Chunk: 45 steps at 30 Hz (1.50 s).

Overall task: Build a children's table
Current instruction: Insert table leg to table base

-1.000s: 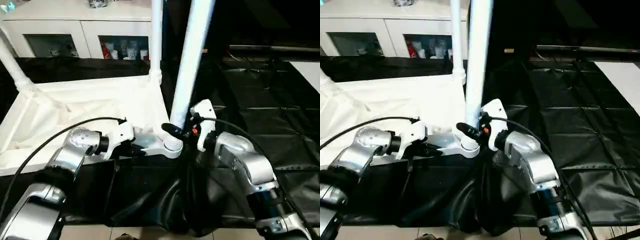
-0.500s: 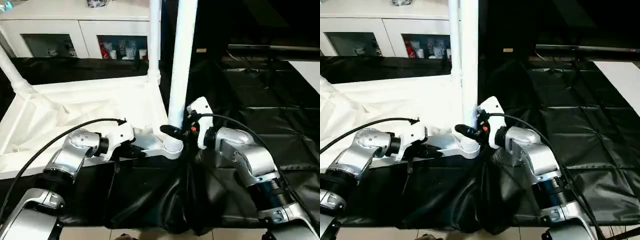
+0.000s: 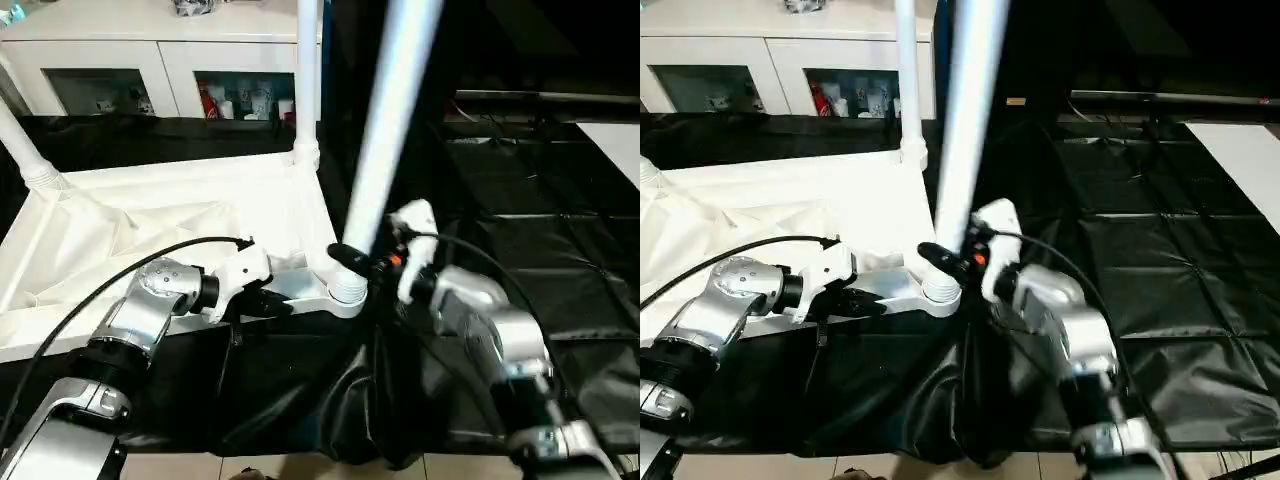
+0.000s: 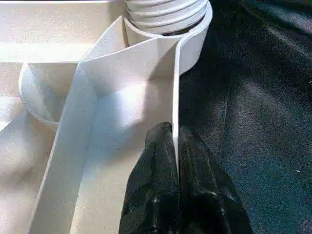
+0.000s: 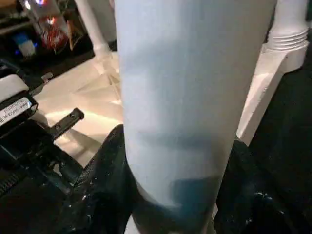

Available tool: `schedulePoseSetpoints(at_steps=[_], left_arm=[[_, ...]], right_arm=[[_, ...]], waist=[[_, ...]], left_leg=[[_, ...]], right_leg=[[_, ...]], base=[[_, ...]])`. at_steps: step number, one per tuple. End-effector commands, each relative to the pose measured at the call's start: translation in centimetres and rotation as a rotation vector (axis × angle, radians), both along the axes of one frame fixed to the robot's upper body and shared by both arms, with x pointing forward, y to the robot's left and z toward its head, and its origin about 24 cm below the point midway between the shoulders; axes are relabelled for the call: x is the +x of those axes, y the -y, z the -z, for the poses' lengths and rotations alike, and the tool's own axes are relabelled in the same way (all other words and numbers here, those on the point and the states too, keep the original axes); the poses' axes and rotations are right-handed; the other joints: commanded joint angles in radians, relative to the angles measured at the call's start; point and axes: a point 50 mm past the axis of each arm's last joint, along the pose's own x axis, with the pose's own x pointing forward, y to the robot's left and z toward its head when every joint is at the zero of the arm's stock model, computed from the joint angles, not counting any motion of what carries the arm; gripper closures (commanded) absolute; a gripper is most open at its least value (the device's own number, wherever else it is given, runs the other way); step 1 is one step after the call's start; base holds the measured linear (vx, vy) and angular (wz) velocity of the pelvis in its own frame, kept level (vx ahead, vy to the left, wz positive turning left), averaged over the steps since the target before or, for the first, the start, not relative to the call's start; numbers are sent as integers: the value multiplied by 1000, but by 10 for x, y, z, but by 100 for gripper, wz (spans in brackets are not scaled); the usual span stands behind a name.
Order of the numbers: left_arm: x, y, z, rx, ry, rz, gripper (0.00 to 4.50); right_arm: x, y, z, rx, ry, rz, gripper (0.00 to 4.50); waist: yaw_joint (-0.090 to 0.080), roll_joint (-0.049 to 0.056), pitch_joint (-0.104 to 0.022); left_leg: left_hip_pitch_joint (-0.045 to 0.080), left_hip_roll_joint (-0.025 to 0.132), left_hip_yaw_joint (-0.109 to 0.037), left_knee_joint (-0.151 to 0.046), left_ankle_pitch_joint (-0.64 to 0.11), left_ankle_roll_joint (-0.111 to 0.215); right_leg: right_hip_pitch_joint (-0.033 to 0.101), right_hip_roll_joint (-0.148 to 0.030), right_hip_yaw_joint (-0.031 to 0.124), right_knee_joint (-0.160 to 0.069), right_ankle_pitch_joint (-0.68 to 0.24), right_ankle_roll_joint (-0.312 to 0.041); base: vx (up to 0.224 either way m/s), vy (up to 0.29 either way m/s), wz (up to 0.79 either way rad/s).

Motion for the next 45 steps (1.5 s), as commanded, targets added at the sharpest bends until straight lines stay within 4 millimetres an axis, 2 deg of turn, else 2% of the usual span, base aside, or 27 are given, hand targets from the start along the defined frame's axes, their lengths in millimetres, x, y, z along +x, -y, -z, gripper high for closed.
schedulePoseSetpoints(at_steps=[1,3,5,6,7,8,10,13,16,20,21,22,23,24,26,27,28,33,41,43,45], left_arm=[[-2,-2,6,-18,-26,-24,450],[-1,-2,5,-17,-22,-27,450],[0,-2,5,-15,-19,-28,450],[1,-2,4,-13,-18,-29,450],[2,-3,3,-10,-14,-32,450],[2,-3,3,-9,-13,-32,450],[4,-3,2,-6,-10,-34,450],[5,-3,1,-2,-10,-33,450],[5,-3,1,1,-9,-30,450],[5,-3,0,5,-10,-23,450],[5,-3,0,6,-10,-22,450],[5,-2,1,7,-9,-21,450],[5,-2,1,9,-9,-20,450],[5,-2,1,8,-9,-20,450],[5,-2,1,7,-8,-20,450],[4,-2,1,8,-8,-22,450],[4,-4,1,9,-7,-27,450],[4,-4,2,10,-4,-34,450],[5,-2,1,-16,5,-47,450],[5,-4,2,-17,2,-47,450],[5,-4,2,-17,1,-51,450]], right_arm=[[-6,17,23,-55,-68,93,265],[-8,17,24,-61,-37,108,265],[-10,16,23,-70,-4,122,265],[-11,16,24,-77,18,131,265],[-13,14,24,-78,43,140,265],[-14,14,24,-86,53,142,265],[-16,11,23,-118,84,137,265],[-18,5,23,-159,104,105,265],[-19,-1,24,-199,98,66,265],[-20,-7,26,-248,57,-2,265],[-20,-9,27,-259,42,-20,265],[-19,-10,27,-265,31,-32,265],[-19,-10,27,-265,12,-39,265],[-19,-10,27,-270,7,-50,265],[-19,-10,27,-274,3,-57,265],[-20,-10,29,-274,-18,-62,265],[-22,-7,36,-287,-56,-67,265],[-25,-1,46,-313,-94,-53,265],[-21,-3,43,-302,-73,-21,265],[-21,-5,45,-304,-74,-19,265],[-22,-6,47,-308,-76,-20,265]], waist=[[3,5,-66],[4,9,-67],[5,14,-65],[5,13,-64],[5,18,-64],[4,15,-64],[5,21,-63],[5,21,-64],[3,23,-61],[2,21,-62],[1,16,-61],[1,18,-62],[1,12,-62],[2,11,-62],[3,14,-62],[2,11,-60],[3,13,-61],[2,18,-61],[0,16,-59],[-3,12,-56],[-5,14,-55]], left_leg=[[24,65,-32,-73,-177,6],[23,63,-33,-73,-182,7],[24,64,-34,-75,-206,-1],[24,65,-34,-76,-222,-6],[25,64,-35,-78,-227,-10],[25,64,-34,-78,-234,-13],[24,64,-36,-79,-233,-12],[24,63,-36,-79,-236,-9],[25,65,-37,-82,-255,-14],[26,64,-37,-82,-255,-13],[25,65,-36,-83,-248,-11],[25,64,-37,-82,-240,-9],[25,64,-35,-81,-236,-6],[24,64,-35,-81,-231,-3],[24,65,-35,-81,-232,-4],[25,66,-35,-82,-242,-7],[25,66,-35,-82,-242,-8],[26,66,-36,-84,-255,-19],[28,66,-36,-85,-272,-25],[28,66,-36,-87,-290,-28],[30,67,-37,-89,-305,-34]], right_leg=[[30,-96,49,-82,-32,-238],[31,-97,49,-81,-23,-240],[30,-99,50,-85,-53,-238],[29,-99,50,-88,-72,-235],[28,-98,50,-87,-80,-232],[28,-98,51,-89,-86,-230],[29,-97,51,-88,-82,-230],[29,-96,50,-89,-77,-229],[27,-98,51,-91,-111,-224],[27,-96,52,-91,-108,-225],[28,-94,52,-90,-99,-226],[28,-96,52,-89,-95,-228],[28,-96,52,-90,-93,-228],[28,-97,53,-90,-93,-228],[27,-98,53,-90,-98,-224],[26,-97,53,-92,-115,-220],[27,-97,53,-92,-118,-218],[25,-98,53,-93,-116,-218],[22,-98,55,-97,-146,-214],[21,-99,56,-100,-180,-210],[19,-99,57,-102,-205,-205]], base=[[0,0,0],[0,0,0],[0,0,0],[0,0,0],[0,0,0],[0,0,0],[0,0,0],[0,0,0],[0,0,0],[0,0,0],[0,0,0],[0,0,0],[0,0,0],[0,0,0],[0,0,0],[0,0,0],[0,0,0],[0,0,0],[0,0,0],[0,0,0],[0,0,0]])
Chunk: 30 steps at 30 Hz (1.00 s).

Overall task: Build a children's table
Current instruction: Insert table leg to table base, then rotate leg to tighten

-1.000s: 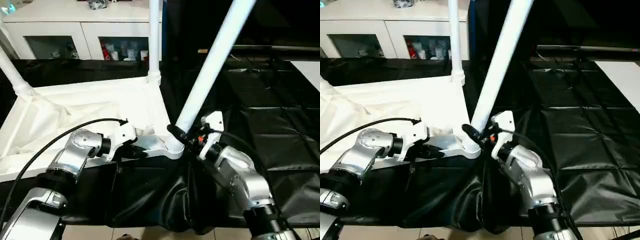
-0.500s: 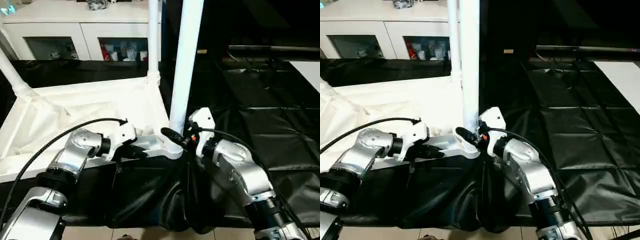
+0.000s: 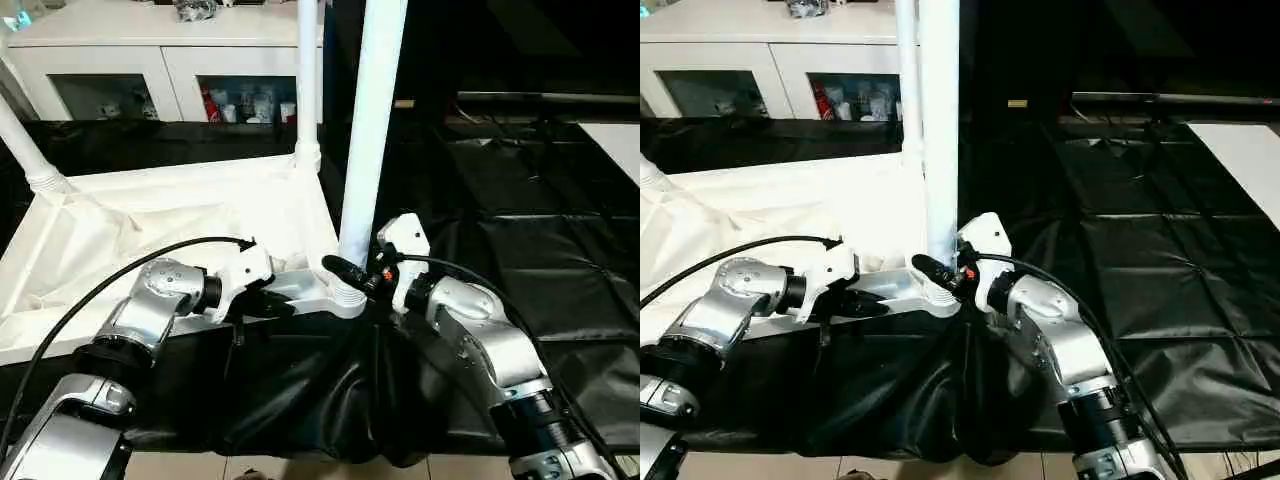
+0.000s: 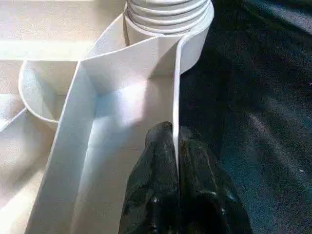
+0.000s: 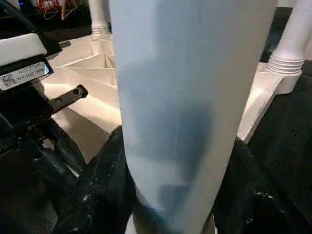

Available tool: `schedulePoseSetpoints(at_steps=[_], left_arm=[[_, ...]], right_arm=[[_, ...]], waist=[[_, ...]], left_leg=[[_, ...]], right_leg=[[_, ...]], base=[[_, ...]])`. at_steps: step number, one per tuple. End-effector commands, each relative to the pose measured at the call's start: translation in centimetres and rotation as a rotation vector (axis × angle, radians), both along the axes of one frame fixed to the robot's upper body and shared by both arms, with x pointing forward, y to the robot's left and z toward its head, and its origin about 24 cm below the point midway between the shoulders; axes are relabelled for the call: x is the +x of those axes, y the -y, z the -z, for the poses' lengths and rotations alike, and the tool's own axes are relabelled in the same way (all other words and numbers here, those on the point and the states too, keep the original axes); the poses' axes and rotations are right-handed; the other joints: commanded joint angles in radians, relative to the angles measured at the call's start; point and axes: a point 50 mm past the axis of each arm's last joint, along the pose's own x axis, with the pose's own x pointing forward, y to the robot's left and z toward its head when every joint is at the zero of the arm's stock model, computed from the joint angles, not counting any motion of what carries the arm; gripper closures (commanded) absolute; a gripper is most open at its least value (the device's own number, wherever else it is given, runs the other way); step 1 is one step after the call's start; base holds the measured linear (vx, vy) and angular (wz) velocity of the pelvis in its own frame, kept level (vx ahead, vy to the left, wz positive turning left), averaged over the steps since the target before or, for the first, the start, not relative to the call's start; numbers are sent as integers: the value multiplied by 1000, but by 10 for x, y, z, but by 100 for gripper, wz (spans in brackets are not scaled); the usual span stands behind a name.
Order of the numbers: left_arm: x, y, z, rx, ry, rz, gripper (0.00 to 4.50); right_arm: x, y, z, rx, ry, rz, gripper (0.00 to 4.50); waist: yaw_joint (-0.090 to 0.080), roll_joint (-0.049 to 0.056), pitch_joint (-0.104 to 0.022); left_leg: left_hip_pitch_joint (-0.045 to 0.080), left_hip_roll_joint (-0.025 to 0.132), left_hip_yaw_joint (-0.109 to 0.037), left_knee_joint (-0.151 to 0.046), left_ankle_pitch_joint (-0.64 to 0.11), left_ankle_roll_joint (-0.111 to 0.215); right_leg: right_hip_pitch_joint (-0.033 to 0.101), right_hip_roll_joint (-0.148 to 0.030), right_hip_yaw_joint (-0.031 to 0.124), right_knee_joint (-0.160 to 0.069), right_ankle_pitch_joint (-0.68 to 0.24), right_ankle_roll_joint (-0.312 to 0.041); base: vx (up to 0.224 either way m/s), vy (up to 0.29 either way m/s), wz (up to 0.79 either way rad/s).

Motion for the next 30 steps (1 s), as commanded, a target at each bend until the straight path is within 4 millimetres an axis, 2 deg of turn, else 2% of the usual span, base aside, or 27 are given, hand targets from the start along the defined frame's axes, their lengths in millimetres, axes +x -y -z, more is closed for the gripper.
schedulePoseSetpoints(at_steps=[1,3,4,5,8,9,10,11,12,13,14,15,16,17,18,19,20,21,22,23,24,25,28,29,30], left_arm=[[2,-4,-3,-16,16,-39,450],[2,-4,-3,-16,15,-41,450],[2,-4,-3,-16,14,-40,450],[2,-5,-3,-12,10,-43,450],[3,-6,0,11,3,-82,450],[6,-3,3,28,10,-117,450],[11,6,8,55,21,-192,450],[13,9,9,63,25,-213,450],[15,14,10,62,29,-240,450],[17,16,10,60,32,-255,450],[23,28,9,48,39,-331,450],[23,28,9,48,39,-331,450],[23,28,9,48,39,-331,450],[24,31,9,46,38,-345,450],[31,49,9,40,31,-418,450],[34,58,8,42,29,-457,450],[36,66,7,45,27,-486,450],[36,66,7,45,27,-486,450],[39,79,4,33,23,-511,450],[40,82,2,32,28,-519,450],[40,82,2,32,28,-521,450],[41,84,1,33,29,-528,450],[41,84,2,41,28,-537,450],[41,84,2,44,27,-542,450],[42,83,2,47,25,-546,450]], right_arm=[[-12,9,47,-110,-195,44,265],[-11,8,48,-114,-195,46,265],[-10,7,48,-118,-193,52,265],[-8,7,48,-122,-187,67,265],[-3,7,50,-127,-185,131,266],[1,7,51,-127,-189,196,266],[9,4,57,-126,-215,333,266],[11,2,59,-125,-227,374,266],[12,0,61,-126,-239,407,266],[13,-2,62,-127,-245,424,266],[16,-10,66,-129,-285,471,266],[16,-10,66,-129,-285,471,266],[16,-10,66,-129,-285,471,266],[16,-12,67,-130,-291,480,266],[20,-22,70,-133,-325,531,266],[21,-27,71,-130,-342,558,266],[23,-31,72,-128,-356,577,266],[23,-31,72,-128,-356,577,266],[25,-39,71,-128,-367,604,266],[25,-43,71,-129,-368,606,266],[25,-43,70,-128,-369,608,266],[26,-45,70,-124,-374,617,266],[29,-46,68,-125,-370,623,266],[30,-45,67,-125,-370,629,266],[31,-45,67,-124,-370,633,266]], waist=[[-2,3,-49],[-4,4,-48],[-5,3,-48],[-7,-3,-47],[-12,3,-45],[-15,-8,-44],[-21,-5,-39],[-25,-3,-35],[-28,-11,-30],[-26,-8,-34],[-29,-6,-35],[-31,-3,-35],[-31,-6,-38],[-29,-5,-40],[-33,-10,-41],[-29,-20,-39],[-24,-14,-38],[-26,-16,-35],[-29,-26,-37],[-28,-21,-39],[-27,-22,-39],[-32,-24,-39],[-28,-27,-42],[-28,-31,-42],[-28,-30,-43]], left_leg=[[26,67,-38,-89,-313,-36],[26,67,-39,-89,-320,-39],[26,68,-40,-91,-329,-40],[26,68,-39,-91,-333,-40],[27,68,-42,-94,-353,-48],[26,68,-42,-96,-359,-49],[29,66,-45,-98,-388,-65],[34,66,-46,-98,-421,-76],[46,61,-52,-96,-485,-88],[47,62,-59,-97,-492,-86],[46,63,-59,-100,-492,-87],[46,64,-60,-104,-497,-89],[47,63,-62,-113,-503,-93],[47,63,-61,-115,-494,-90],[53,62,-54,-115,-480,-88],[57,60,-52,-113,-485,-86],[73,58,-52,-106,-509,-87],[71,58,-52,-105,-516,-83],[53,58,-58,-115,-503,-76],[56,58,-60,-116,-507,-79],[56,58,-60,-117,-516,-79],[51,57,-63,-122,-529,-77],[58,57,-60,-120,-541,-71],[57,57,-59,-120,-535,-66],[55,56,-59,-120,-527,-64]], right_leg=[[17,-100,57,-101,-220,-202],[16,-101,57,-102,-230,-200],[14,-101,57,-103,-247,-196],[13,-101,57,-105,-255,-195],[10,-103,57,-108,-295,-190],[9,-102,57,-108,-306,-188],[5,-104,56,-111,-364,-184],[-2,-105,57,-115,-414,-180],[-8,-109,54,-131,-543,-147],[-2,-115,54,-136,-587,-120],[-3,-113,54,-135,-578,-117],[-3,-112,53,-137,-565,-118],[4,-104,49,-138,-497,-118],[6,-104,49,-138,-468,-121],[1,-101,51,-135,-424,-136],[-4,-102,51,-141,-434,-140],[-12,-106,53,-146,-471,-142],[-13,-107,55,-150,-488,-138],[0,-105,49,-147,-494,-117],[0,-104,48,-146,-489,-114],[-1,-104,46,-148,-483,-111],[2,-103,45,-148,-461,-108],[-5,-104,47,-151,-443,-109],[-4,-105,47,-153,-435,-112],[-2,-106,47,-151,-429,-113]], base=[[0,0,0],[0,0,0],[0,0,0],[0,0,0],[0,0,0],[0,0,0],[0,0,0],[0,0,0],[0,0,0],[0,0,0],[0,0,0],[0,0,0],[0,0,0],[0,0,0],[0,0,0],[0,0,0],[0,0,0],[0,0,0],[0,0,0],[0,0,0],[0,0,0],[0,0,0],[0,0,0],[0,0,0],[0,0,0]])
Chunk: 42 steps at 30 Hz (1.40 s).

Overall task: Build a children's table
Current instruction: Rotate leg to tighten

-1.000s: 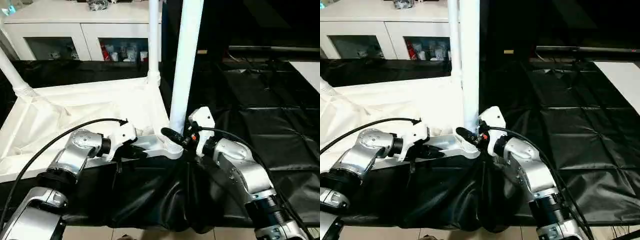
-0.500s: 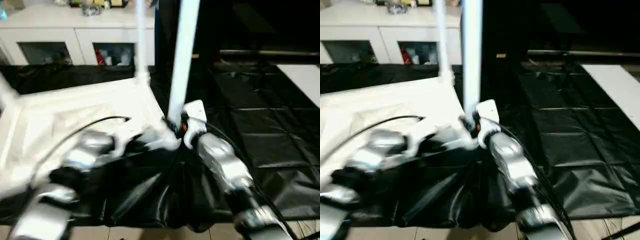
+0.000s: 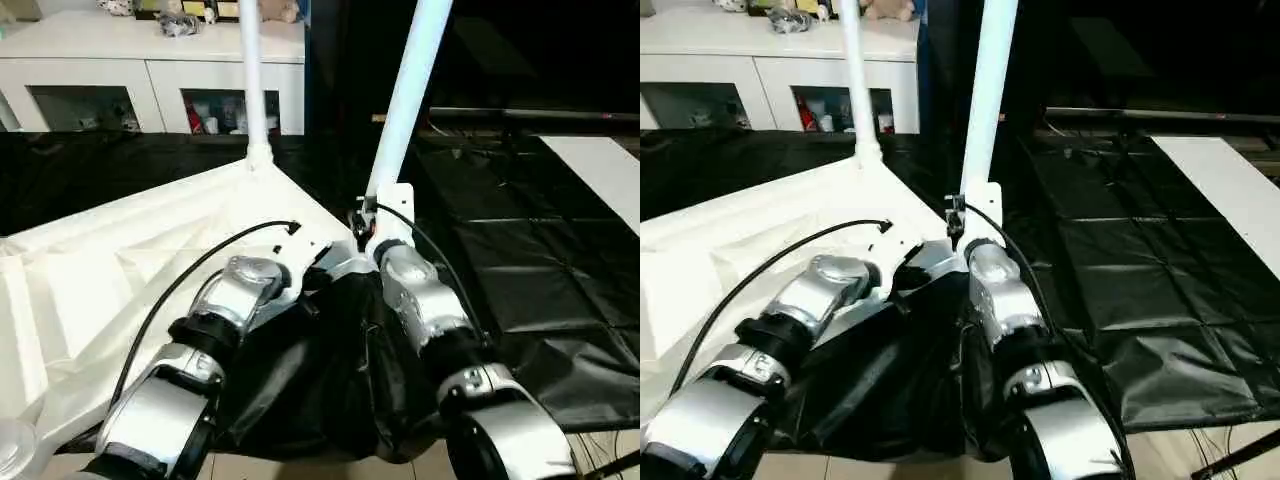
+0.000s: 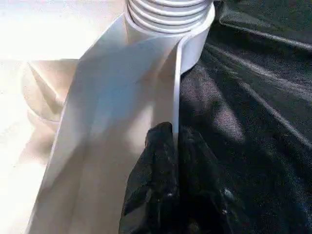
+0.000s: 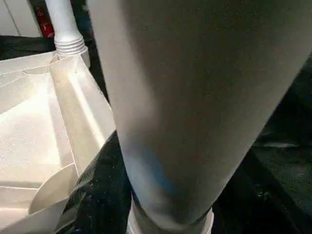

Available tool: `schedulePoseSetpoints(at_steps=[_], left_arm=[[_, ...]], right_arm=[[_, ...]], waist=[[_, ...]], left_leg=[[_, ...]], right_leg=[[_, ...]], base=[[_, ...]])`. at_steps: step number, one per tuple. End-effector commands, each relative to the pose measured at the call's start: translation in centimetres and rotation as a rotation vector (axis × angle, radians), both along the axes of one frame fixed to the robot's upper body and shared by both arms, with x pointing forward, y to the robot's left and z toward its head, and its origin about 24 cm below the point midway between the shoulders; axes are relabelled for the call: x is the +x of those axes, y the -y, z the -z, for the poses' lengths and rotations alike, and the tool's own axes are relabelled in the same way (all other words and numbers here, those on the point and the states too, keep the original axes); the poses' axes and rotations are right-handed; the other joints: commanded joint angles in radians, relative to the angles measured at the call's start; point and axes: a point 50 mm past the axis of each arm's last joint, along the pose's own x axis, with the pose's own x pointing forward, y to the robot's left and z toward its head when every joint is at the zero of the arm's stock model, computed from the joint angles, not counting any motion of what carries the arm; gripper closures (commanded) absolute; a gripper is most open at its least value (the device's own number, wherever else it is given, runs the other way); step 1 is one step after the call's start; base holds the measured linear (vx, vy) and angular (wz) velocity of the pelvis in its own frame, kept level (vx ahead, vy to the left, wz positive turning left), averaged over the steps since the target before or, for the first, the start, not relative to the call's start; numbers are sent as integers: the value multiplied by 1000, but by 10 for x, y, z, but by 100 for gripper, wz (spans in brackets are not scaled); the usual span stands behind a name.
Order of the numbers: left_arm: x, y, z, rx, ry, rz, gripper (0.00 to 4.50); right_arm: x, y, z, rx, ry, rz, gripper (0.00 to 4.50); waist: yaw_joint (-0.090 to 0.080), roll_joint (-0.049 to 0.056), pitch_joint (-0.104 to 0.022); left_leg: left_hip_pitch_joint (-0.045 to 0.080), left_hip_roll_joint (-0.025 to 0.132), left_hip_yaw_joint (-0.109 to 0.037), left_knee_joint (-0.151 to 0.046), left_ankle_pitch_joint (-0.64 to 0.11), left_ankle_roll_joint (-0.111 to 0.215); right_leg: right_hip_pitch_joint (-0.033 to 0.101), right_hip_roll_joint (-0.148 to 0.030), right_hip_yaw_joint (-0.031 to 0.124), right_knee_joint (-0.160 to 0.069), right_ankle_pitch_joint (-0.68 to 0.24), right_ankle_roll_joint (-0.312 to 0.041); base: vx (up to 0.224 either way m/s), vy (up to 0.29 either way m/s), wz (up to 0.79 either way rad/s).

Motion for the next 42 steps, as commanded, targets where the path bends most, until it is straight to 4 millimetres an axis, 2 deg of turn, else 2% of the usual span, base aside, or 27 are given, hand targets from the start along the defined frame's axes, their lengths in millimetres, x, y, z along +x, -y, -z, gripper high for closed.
schedulePoseSetpoints(at_steps=[1,4,9,12,13,14,16,17,18,19,21,23,24,25,26,27,28,29,30,31,34,35,37,42], left_arm=[[8,-3,-7,33,50,-89,450],[8,-4,-6,38,44,-84,450],[8,-4,-6,38,45,-73,450],[6,-4,-9,33,53,-10,450],[5,-6,-10,41,65,29,450],[0,-11,-10,53,51,89,450],[-4,-16,-9,63,37,143,450],[-6,-19,-10,64,48,195,450],[-9,-25,-12,66,40,231,450],[-13,-32,-14,69,39,278,450],[-15,-35,-15,68,37,308,450],[-19,-44,-19,77,32,362,450],[-21,-48,-21,74,22,377,450],[-26,-55,-27,61,27,446,450],[-28,-57,-29,53,19,459,450],[-30,-61,-31,46,9,474,450],[-33,-66,-34,46,0,494,450],[-33,-66,-34,46,0,494,450],[-34,-67,-34,48,0,502,450],[-34,-72,-36,47,-6,504,450],[-35,-76,-38,47,-12,505,450],[-35,-77,-39,48,-16,508,450],[-36,-78,-40,49,-22,512,450],[-37,-80,-40,53,-33,512,450]], right_arm=[[-30,-18,56,32,-277,-51,266],[-29,-18,55,33,-275,-51,266],[-27,-19,54,25,-273,-67,266],[-25,-20,51,-7,-252,-158,266],[-24,-19,50,-16,-251,-202,266],[-23,-17,47,-31,-246,-288,266],[-23,-13,45,-40,-252,-361,266],[-23,-10,44,-44,-262,-405,266],[-23,-4,43,-44,-276,-458,266],[-23,2,41,-46,-292,-509,266],[-23,6,40,-52,-300,-540,266],[-23,15,36,-54,-314,-610,266],[-23,19,35,-53,-323,-635,266],[-23,29,31,-61,-348,-705,266],[-23,32,30,-66,-354,-723,266],[-23,36,29,-71,-365,-748,266],[-24,43,26,-83,-378,-784,266],[-24,43,26,-83,-378,-784,266],[-24,45,26,-90,-381,-796,266],[-24,50,25,-105,-397,-825,266],[-24,53,23,-127,-410,-845,266],[-24,55,22,-137,-414,-854,266],[-24,55,22,-145,-419,-867,266],[-23,52,25,-156,-418,-872,266]], waist=[[-5,3,-25],[-6,0,-22],[-8,-1,-21],[-9,1,-23],[-8,1,-26],[-9,0,-26],[-11,3,-29],[-9,3,-30],[-10,0,-33],[-9,4,-35],[-12,0,-33],[-9,2,-37],[-6,2,-39],[-5,4,-46],[-3,6,-47],[0,8,-50],[1,8,-50],[5,6,-54],[5,5,-55],[8,12,-55],[8,13,-52],[7,17,-49],[5,15,-46],[4,18,-42]], left_leg=[[30,70,-51,-93,-531,-63],[35,70,-53,-93,-565,-65],[37,70,-55,-97,-594,-69],[35,70,-58,-101,-603,-69],[31,72,-60,-105,-577,-64],[27,73,-57,-107,-562,-61],[15,78,-52,-109,-494,-55],[12,77,-54,-108,-470,-51],[10,78,-48,-107,-431,-40],[17,80,-43,-101,-407,-29],[17,78,-37,-96,-403,-15],[22,78,-32,-91,-384,-18],[21,79,-33,-90,-358,-18],[5,82,-31,-87,-253,-2],[5,83,-27,-83,-222,3],[5,82,-21,-75,-162,12],[3,81,-19,-71,-136,18],[3,78,-17,-63,-96,35],[0,77,-16,-61,-77,43],[3,78,-18,-58,-75,52],[6,81,-19,-62,-111,40],[7,83,-20,-66,-143,26],[9,85,-21,-71,-189,-2],[11,84,-23,-73,-238,-30]], right_leg=[[-16,-98,51,-104,-428,-118],[-22,-98,49,-111,-477,-105],[-26,-97,48,-115,-494,-95],[-21,-97,45,-117,-496,-89],[-13,-99,45,-115,-461,-95],[-12,-98,46,-114,-439,-98],[-2,-98,51,-99,-319,-132],[2,-97,49,-97,-293,-139],[9,-95,50,-91,-235,-155],[4,-95,52,-89,-206,-173],[2,-94,54,-91,-238,-189],[-2,-96,56,-96,-270,-194],[3,-97,56,-93,-249,-196],[19,-93,51,-75,-116,-220],[21,-88,49,-70,-60,-230],[23,-82,44,-55,59,-253],[24,-81,43,-49,111,-262],[27,-79,41,-40,199,-277],[28,-79,42,-36,232,-282],[26,-78,36,-34,254,-290],[26,-78,34,-38,192,-292],[24,-78,34,-42,140,-290],[24,-79,36,-47,48,-282],[19,-83,41,-54,-46,-272]], base=[[0,0,0],[0,0,0],[0,0,0],[0,0,0],[0,0,0],[0,0,0],[0,0,0],[0,0,0],[54,-9,-8],[53,-28,0],[55,-39,1],[61,-66,4],[66,-70,1],[72,-57,-3],[72,-57,-3],[74,-39,-1],[67,-25,1],[67,-25,1],[52,-15,1],[0,0,0],[0,0,0],[0,0,0],[0,0,0],[0,0,0]])
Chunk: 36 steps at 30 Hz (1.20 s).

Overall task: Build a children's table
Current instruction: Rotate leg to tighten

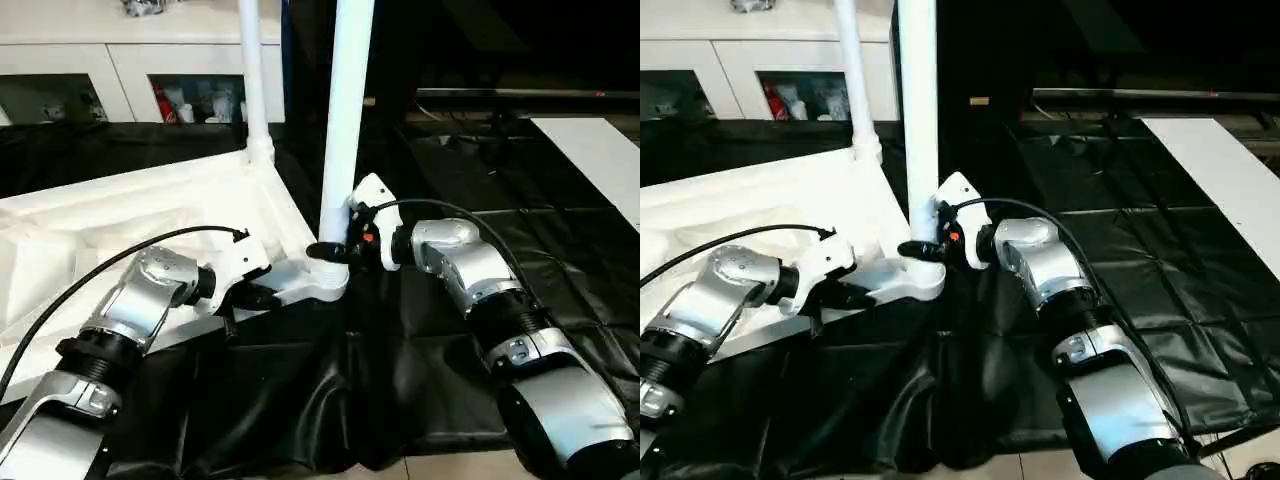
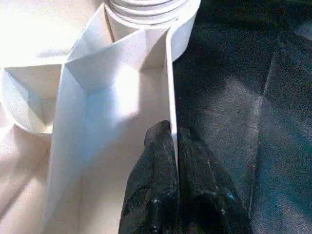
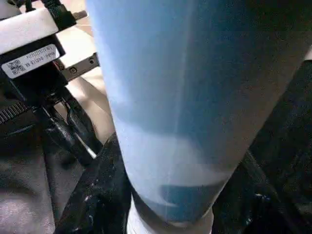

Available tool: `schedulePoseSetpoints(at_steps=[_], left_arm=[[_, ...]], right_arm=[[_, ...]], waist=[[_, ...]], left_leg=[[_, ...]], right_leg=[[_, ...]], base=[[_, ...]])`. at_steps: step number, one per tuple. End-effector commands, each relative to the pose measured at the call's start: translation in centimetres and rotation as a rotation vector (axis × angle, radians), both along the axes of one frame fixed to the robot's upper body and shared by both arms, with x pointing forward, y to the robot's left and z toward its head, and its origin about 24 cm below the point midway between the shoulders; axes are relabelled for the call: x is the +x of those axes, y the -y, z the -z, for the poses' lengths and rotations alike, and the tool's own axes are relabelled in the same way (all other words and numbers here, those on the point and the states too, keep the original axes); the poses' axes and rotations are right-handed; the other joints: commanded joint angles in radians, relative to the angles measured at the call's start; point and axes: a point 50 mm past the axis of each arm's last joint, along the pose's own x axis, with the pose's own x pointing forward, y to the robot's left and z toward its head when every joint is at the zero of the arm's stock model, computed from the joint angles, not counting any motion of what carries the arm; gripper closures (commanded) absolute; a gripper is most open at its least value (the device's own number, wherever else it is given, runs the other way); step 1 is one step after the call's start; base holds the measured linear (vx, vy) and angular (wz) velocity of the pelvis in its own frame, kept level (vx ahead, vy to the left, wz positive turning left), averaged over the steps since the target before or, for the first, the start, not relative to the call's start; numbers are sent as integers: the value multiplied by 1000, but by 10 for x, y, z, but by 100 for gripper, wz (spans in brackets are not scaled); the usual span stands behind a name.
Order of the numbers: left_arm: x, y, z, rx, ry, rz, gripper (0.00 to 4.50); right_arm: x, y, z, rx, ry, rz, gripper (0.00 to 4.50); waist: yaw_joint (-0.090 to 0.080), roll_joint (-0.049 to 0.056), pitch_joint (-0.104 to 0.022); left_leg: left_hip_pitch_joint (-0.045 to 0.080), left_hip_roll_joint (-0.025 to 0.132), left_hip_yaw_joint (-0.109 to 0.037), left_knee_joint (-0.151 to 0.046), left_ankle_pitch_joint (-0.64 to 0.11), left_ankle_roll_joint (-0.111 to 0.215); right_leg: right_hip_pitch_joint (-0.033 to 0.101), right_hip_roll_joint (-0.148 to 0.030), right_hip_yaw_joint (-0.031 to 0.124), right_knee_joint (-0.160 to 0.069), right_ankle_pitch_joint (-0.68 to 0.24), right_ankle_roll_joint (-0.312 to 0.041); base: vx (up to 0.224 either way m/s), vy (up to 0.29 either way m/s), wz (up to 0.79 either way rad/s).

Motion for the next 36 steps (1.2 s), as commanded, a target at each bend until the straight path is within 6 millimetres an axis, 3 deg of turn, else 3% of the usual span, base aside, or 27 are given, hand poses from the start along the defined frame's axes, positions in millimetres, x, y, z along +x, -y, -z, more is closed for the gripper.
schedulePoseSetpoints(at_steps=[1,6,8,12,13,16,17,18,19,23,28,32,33,34,36], left_arm=[[-5,9,-13,-28,-12,137,450],[0,10,-9,-10,-7,78,450],[5,14,-5,-9,14,19,450],[14,24,2,-7,21,-91,450],[16,28,4,-1,18,-120,450],[22,39,9,18,18,-192,450],[24,45,10,22,23,-216,450],[24,45,10,22,23,-216,450],[27,59,13,17,28,-253,450],[27,92,18,-4,20,-287,450],[24,100,19,-8,13,-283,450],[24,97,20,-3,11,-286,450],[24,95,21,2,11,-285,450],[24,94,22,8,10,-286,450],[24,94,22,10,10,-288,450]], right_arm=[[-16,35,60,-225,-235,110,266],[-14,31,64,-210,-223,200,266],[-13,26,68,-201,-217,276,266],[-15,18,79,-194,-251,449,266],[-16,15,83,-192,-269,502,266],[-20,4,91,-178,-313,576,266],[-22,-1,93,-176,-325,593,266],[-22,-1,93,-176,-325,593,266],[-23,-13,94,-151,-356,638,266],[-26,-39,94,-119,-401,729,266],[-26,-46,93,-123,-394,760,266],[-26,-47,92,-129,-390,759,266],[-26,-47,93,-132,-390,760,266],[-26,-47,93,-139,-391,759,266],[-26,-47,93,-144,-390,759,266]], waist=[[1,19,-44],[1,20,-46],[-2,18,-43],[-7,16,-29],[-10,16,-27],[-13,20,-20],[-14,19,-15],[-17,17,-12],[-19,22,-17],[-22,24,-19],[-25,23,-18],[-26,14,-19],[-24,17,-18],[-26,10,-19],[-27,13,-18]], left_leg=[[17,66,-23,-67,-228,-16],[15,65,-22,-64,-192,-7],[17,65,-23,-66,-218,-10],[28,60,-27,-73,-325,-42],[38,58,-33,-74,-371,-61],[44,58,-41,-78,-440,-69],[56,54,-45,-74,-496,-68],[60,52,-46,-74,-518,-65],[61,53,-54,-78,-542,-66],[57,54,-57,-91,-556,-71],[61,48,-62,-92,-609,-63],[58,47,-63,-94,-619,-55],[60,47,-64,-95,-622,-55],[59,46,-63,-94,-622,-52],[59,46,-64,-95,-629,-54]], right_leg=[[38,-93,53,-61,-77,-252],[40,-92,53,-57,-35,-253],[38,-92,53,-61,-75,-249],[26,-95,59,-83,-305,-205],[18,-99,61,-95,-440,-165],[8,-101,59,-109,-563,-117],[-4,-102,54,-122,-640,-92],[-7,-100,52,-127,-673,-80],[-3,-102,49,-130,-685,-62],[0,-97,46,-130,-605,-68],[-8,-98,44,-139,-630,-48],[-12,-99,50,-141,-632,-40],[-15,-101,53,-141,-636,-40],[-16,-101,53,-142,-643,-37],[-17,-101,53,-142,-652,-34]], base=[[0,0,0],[0,0,0],[0,0,0],[0,0,0],[0,0,0],[-17,4,-1],[-52,11,-3],[0,0,0],[0,0,0],[0,0,0],[0,0,0],[0,0,0],[0,0,0],[0,0,0],[0,0,0]])
